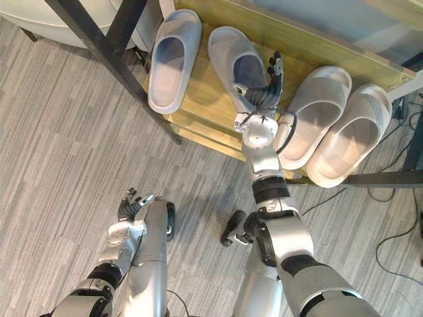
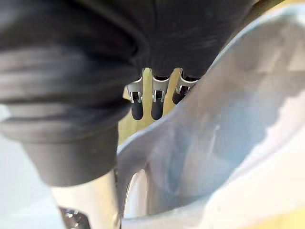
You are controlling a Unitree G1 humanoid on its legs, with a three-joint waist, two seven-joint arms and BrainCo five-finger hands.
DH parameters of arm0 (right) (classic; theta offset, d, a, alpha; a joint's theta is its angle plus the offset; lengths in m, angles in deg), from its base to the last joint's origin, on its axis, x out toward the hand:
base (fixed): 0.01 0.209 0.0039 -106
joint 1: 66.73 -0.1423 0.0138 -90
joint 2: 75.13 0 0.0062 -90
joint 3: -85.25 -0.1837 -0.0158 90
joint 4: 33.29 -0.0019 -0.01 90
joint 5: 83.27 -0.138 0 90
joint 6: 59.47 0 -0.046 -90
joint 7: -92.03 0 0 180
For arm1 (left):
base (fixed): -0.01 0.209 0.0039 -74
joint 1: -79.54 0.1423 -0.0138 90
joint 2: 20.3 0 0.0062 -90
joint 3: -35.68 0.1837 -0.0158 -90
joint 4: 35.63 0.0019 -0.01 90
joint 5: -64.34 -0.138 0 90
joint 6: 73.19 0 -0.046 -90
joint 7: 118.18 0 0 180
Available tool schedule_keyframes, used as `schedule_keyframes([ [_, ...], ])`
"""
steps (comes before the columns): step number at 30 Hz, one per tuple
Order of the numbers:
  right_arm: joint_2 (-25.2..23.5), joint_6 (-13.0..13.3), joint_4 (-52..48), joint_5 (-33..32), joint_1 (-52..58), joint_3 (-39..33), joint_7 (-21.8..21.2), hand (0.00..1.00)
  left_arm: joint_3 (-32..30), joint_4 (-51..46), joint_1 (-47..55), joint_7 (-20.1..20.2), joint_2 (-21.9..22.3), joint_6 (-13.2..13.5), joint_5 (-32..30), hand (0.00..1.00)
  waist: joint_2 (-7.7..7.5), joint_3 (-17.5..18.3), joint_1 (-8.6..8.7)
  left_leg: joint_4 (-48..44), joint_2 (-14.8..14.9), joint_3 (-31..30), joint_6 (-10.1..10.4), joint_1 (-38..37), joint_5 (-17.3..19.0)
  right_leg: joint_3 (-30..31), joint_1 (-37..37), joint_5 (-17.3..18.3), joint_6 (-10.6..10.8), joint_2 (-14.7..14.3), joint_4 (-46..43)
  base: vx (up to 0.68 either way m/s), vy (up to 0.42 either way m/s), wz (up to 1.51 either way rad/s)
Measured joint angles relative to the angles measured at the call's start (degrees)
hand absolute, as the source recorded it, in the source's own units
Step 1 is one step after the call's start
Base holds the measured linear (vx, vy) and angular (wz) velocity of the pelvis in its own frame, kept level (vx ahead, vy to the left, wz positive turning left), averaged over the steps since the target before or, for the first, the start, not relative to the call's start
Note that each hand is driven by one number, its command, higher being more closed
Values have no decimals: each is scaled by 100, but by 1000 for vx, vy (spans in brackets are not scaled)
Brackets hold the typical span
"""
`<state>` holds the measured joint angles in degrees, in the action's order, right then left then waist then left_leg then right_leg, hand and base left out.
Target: Organize the slippers on the shoe rack
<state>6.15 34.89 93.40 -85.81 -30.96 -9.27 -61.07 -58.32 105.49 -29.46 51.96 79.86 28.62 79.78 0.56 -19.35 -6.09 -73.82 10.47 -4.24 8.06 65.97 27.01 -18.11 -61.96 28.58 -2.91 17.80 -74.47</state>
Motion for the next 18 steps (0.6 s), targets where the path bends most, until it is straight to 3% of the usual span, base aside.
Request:
schedule_keyframes([
  [9, -296, 482, -222, -1100, 185, 35, -362, 0, -185, 2, -1, 0, 12, -46, -132, 0, -72, -11, 14, 84, 30, 14, 19, -16, -20, -1, 0, -29, 16, -61, 82, 0, 0, 0],
  [18, -724, 586, -221, -1744, 394, 365, -578, 0, -362, -63, -1, -9, 32, -132, -310, 0, -132, -45, 6, 150, 58, 18, 55, -160, -38, -8, 123, -23, 26, -80, 113, 0, 5, 0],
])
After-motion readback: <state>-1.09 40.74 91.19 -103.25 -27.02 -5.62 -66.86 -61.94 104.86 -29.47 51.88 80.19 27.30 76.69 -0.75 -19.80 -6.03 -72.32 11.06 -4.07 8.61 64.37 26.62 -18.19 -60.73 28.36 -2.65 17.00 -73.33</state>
